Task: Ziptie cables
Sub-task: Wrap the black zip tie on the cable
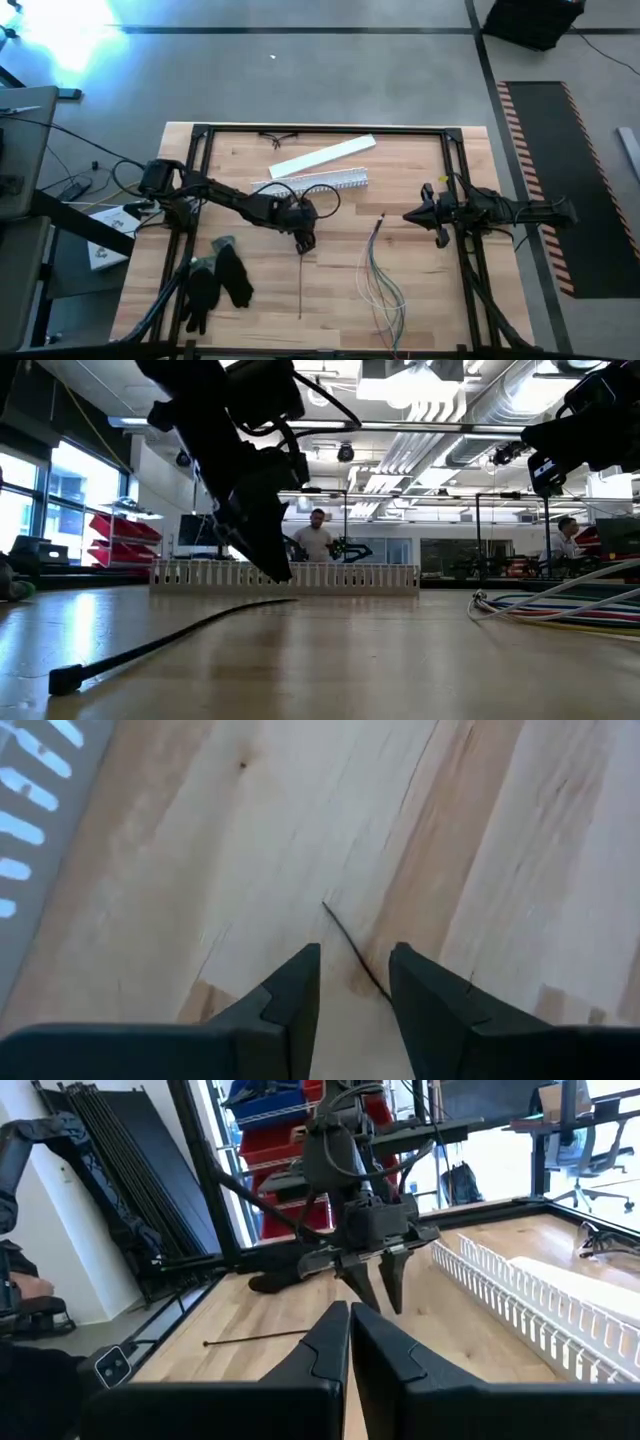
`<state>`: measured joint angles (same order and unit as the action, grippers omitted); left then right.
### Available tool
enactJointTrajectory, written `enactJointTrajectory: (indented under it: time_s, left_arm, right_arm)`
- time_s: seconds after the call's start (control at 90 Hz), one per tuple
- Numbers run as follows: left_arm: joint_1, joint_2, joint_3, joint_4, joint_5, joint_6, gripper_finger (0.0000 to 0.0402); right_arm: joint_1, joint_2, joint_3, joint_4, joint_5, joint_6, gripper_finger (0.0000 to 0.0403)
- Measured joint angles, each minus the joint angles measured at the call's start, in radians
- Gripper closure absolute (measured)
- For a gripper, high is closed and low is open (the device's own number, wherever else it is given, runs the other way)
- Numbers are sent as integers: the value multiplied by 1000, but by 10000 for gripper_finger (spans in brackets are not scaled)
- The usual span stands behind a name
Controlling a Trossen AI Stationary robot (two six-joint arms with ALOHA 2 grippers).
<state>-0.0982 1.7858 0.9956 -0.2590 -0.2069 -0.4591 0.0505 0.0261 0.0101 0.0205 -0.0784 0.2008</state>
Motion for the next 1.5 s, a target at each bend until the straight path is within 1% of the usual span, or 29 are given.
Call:
enactJointTrajectory:
  time_s: [0.189, 0.322, 0.467, 0.656, 0.833, 1.044, 1.278, 1.389, 1.5]
  left_arm:
    - [-6, 1, -2, 24, 5, 18, 304]
    - [11, 17, -2, 14, 20, 28, 324]
    - [14, 62, -2, 35, 46, 35, 348]
    - [11, 83, 2, 22, 19, 34, 370]
    - [8, 85, 2, 11, 6, 50, 380]
    - [-13, 71, -1, 22, -21, 67, 386]
    - [-16, -1, -4, 28, -16, 9, 389]
    - [-4, -18, -4, 16, -15, -7, 376]
    - [17, -14, -4, -2, 11, 7, 349]
  right_arm:
    - [0, 0, 0, 0, 0, 0, 403]
    - [0, 0, 0, 0, 0, 0, 403]
    - [0, 0, 0, 0, 0, 0, 403]
    - [0, 0, 0, 0, 0, 0, 403]
    - [0, 0, 0, 0, 0, 0, 403]
    - [0, 0, 0, 0, 0, 0, 403]
    - [0, 0, 0, 0, 0, 0, 403]
    - [0, 0, 0, 0, 0, 0, 403]
    - [0, 0, 0, 0, 0, 0, 403]
